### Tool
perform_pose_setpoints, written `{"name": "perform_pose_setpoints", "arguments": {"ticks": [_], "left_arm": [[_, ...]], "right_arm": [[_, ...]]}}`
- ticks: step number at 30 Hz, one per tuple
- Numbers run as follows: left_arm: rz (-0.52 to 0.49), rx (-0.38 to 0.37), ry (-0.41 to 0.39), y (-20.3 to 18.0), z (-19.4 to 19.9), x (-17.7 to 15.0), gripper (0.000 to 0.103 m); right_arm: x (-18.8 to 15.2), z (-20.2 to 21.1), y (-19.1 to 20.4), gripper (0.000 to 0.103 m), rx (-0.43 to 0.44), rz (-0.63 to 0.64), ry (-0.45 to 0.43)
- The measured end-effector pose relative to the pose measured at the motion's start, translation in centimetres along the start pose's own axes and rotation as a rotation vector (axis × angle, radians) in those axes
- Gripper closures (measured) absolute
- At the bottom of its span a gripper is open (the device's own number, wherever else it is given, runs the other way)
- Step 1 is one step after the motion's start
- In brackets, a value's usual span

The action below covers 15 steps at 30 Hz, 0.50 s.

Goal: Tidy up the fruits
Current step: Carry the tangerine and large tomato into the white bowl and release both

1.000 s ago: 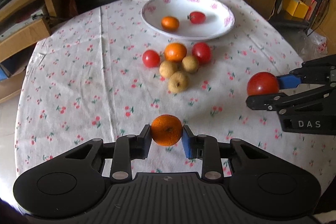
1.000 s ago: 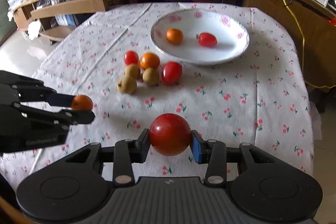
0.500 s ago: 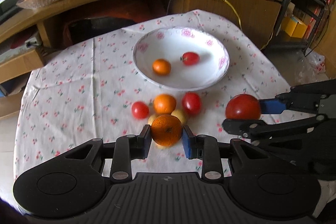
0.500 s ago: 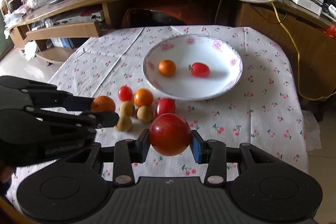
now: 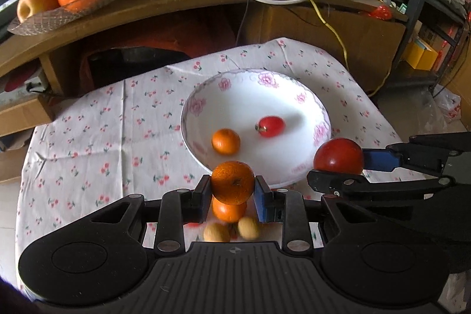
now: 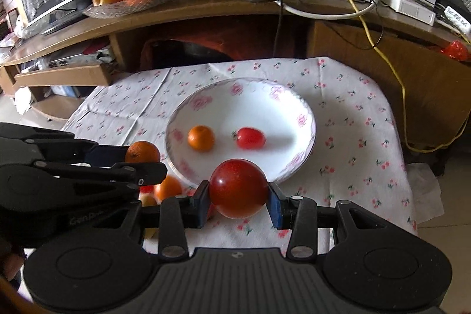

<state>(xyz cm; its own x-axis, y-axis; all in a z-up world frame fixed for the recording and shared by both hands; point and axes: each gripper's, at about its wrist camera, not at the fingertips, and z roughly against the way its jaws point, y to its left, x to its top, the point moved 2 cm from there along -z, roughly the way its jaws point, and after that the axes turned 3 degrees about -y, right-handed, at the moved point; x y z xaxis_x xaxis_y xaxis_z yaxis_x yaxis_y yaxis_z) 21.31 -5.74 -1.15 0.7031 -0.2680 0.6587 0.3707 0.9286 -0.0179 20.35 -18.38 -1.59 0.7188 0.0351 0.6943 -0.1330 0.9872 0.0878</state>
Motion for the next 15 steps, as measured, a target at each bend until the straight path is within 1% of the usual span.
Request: {"name": "perform_pose_setpoints", "arguments": {"ticks": [7, 13, 15], "left_arm": [[0.030, 0.001, 0.019, 0.5, -2.4, 1.5, 0.066], [0.031, 0.005, 0.055, 0.7, -4.4, 1.6, 0.066], [0.042, 0.003, 0.064, 0.9, -4.8, 1.5, 0.066]], "right_arm": [[1.3, -2.2, -1.1, 0.062, -0.014, -0.013, -0.003], [1.5, -4.2, -1.7, 0.062, -0.021, -0.006, 0.024], [1.4, -4.7, -1.6, 0.062, -0.032, 0.015, 0.018]]}}
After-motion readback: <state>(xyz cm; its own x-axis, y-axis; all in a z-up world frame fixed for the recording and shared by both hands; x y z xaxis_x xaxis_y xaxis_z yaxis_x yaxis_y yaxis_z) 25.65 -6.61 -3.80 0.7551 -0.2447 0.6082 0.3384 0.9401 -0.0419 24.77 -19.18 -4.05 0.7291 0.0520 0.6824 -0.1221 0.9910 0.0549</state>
